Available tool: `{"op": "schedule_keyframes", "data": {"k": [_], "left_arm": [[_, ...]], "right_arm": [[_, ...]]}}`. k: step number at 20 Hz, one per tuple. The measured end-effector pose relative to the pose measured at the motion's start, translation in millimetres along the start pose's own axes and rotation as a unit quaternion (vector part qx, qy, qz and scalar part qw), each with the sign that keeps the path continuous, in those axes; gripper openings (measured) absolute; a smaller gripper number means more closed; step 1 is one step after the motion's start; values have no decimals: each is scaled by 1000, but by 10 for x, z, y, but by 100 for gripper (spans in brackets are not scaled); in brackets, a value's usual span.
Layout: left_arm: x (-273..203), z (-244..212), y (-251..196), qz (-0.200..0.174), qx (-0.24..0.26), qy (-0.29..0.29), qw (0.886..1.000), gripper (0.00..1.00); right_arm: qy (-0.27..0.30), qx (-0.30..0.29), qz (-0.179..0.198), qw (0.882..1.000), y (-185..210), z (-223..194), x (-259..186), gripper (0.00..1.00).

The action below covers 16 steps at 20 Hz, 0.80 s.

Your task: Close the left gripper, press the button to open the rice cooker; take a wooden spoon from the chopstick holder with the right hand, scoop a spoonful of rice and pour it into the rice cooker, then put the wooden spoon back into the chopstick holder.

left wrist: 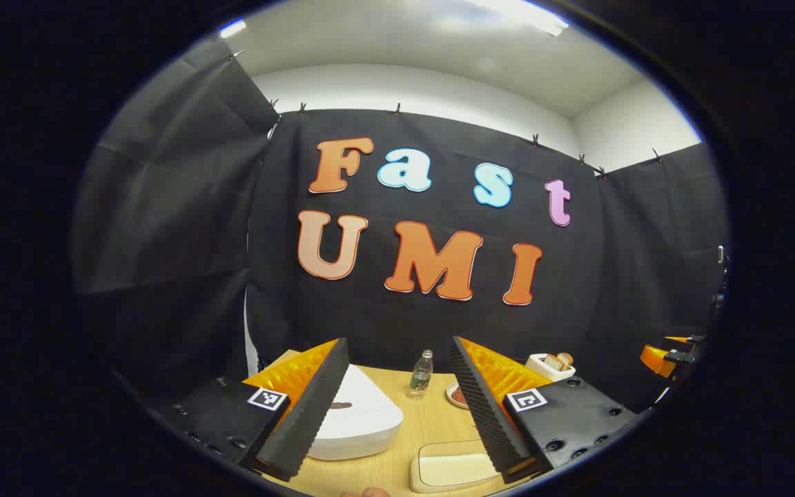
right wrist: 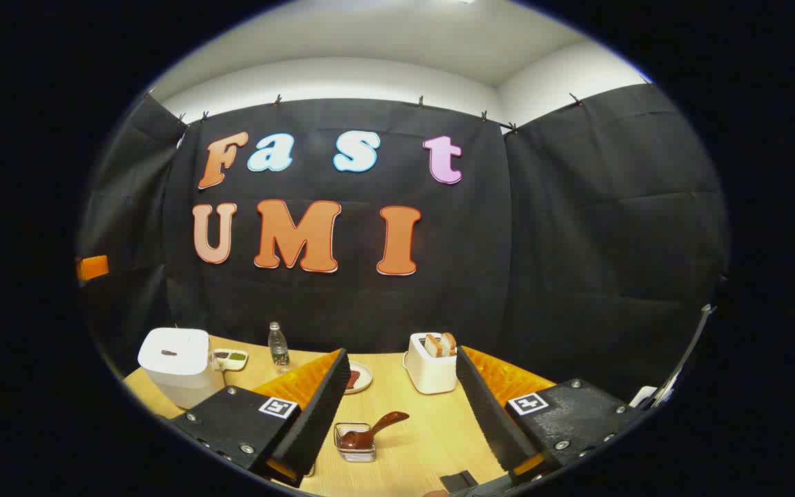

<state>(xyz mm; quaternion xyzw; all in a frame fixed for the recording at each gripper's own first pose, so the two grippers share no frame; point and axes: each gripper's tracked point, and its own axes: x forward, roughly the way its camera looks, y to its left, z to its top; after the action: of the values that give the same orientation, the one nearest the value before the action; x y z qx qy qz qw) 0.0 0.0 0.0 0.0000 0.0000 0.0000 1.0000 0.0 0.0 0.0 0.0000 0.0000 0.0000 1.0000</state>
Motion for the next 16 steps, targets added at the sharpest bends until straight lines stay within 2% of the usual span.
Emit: {"op": "schedule_keyframes", "data": {"k": [7,8,9,13,14,15,16], "left_arm": [[128,-3,341,30,13,1,999,100],[151,-2,357,30,9,1,1000,100],[185,-5,361,29,9,4,1000,100],[270,51,391,23,17,-5,1000,100],[265,19,414,26,12,-4,1000,100],[252,-40,438,31,3,6,1000,100],[212,-95,450,35,-2,13,999,100]], "right_arm": [[-1,20,-7,1000,24,-4,62,95],[-3,22,-9,1000,19,27,82,100],[-2,24,-10,1000,18,41,93,95],[-8,17,-20,1000,-32,88,50,95],[-11,16,-28,999,-55,76,38,100],[1,16,-29,999,-40,2,36,95],[9,14,-16,1000,32,-49,11,95]]}}
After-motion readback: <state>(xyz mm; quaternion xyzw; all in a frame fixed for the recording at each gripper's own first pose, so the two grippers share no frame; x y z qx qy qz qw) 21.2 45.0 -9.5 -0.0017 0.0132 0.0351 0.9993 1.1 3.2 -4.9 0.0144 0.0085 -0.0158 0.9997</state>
